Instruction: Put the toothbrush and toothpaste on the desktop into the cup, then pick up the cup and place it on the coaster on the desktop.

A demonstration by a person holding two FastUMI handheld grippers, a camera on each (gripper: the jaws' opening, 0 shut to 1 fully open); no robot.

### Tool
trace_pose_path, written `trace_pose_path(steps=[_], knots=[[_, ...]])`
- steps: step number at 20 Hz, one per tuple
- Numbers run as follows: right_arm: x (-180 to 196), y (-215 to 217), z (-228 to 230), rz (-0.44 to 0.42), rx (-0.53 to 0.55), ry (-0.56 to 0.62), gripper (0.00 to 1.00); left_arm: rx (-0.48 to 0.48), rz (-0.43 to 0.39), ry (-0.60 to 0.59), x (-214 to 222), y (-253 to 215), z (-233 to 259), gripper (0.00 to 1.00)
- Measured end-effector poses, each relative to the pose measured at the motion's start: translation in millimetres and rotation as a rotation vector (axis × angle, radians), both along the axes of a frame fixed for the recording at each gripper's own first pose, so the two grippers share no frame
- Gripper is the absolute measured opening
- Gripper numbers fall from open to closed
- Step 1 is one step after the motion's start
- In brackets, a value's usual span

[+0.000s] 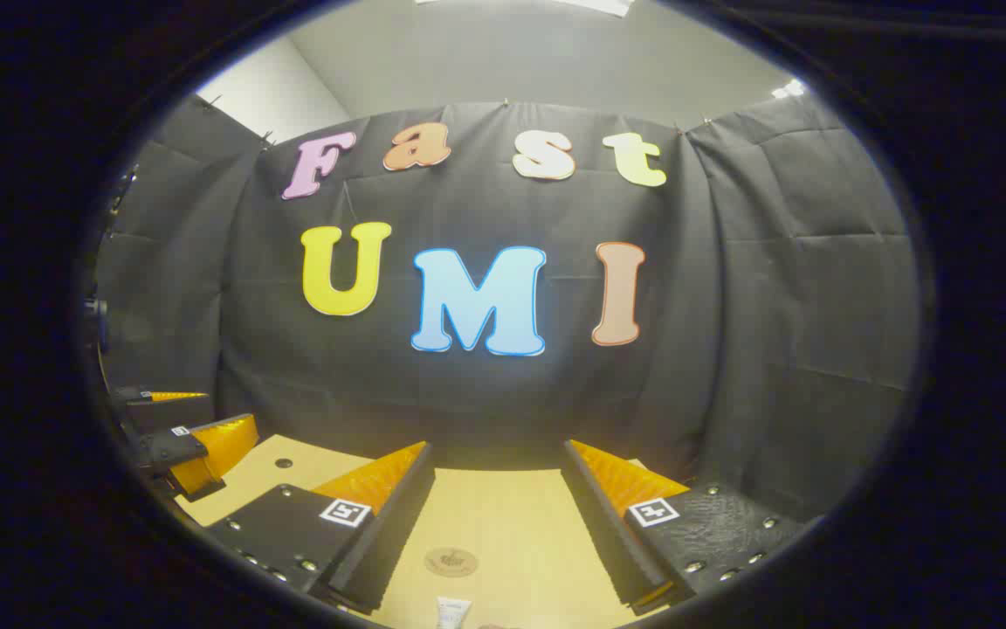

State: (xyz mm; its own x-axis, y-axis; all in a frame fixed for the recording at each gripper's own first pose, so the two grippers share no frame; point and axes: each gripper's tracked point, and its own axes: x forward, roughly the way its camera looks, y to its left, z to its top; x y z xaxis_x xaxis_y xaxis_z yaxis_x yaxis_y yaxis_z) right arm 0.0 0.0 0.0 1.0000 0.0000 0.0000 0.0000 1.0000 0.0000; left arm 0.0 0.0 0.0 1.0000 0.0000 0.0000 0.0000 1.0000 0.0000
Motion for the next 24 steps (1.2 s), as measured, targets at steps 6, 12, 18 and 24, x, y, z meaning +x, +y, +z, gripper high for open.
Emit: trace_pose_path(steps=[6, 12, 18, 24], knots=[[11.7, 4.4, -19.1, 0.018, 0.007, 0.084, 0.92, 0.012, 0.004, 0.018, 15.2, -4.7, -0.4, 0.94], [22.2, 9.6, -30.1, 0.037, -0.003, 0.133, 0.92, -0.006, 0.004, 0.078, 25.9, -3.7, -18.3, 0.88], [32.1, 12.1, -45.6, 0.048, 0.011, 0.194, 0.92, -0.022, 0.008, 0.122, 35.5, -2.6, -30.3, 0.88], [41.0, 18.6, -75.7, 0.064, 0.018, 0.293, 0.92, -0.024, -0.002, 0.191, 43.1, -4.0, -55.7, 0.94]])
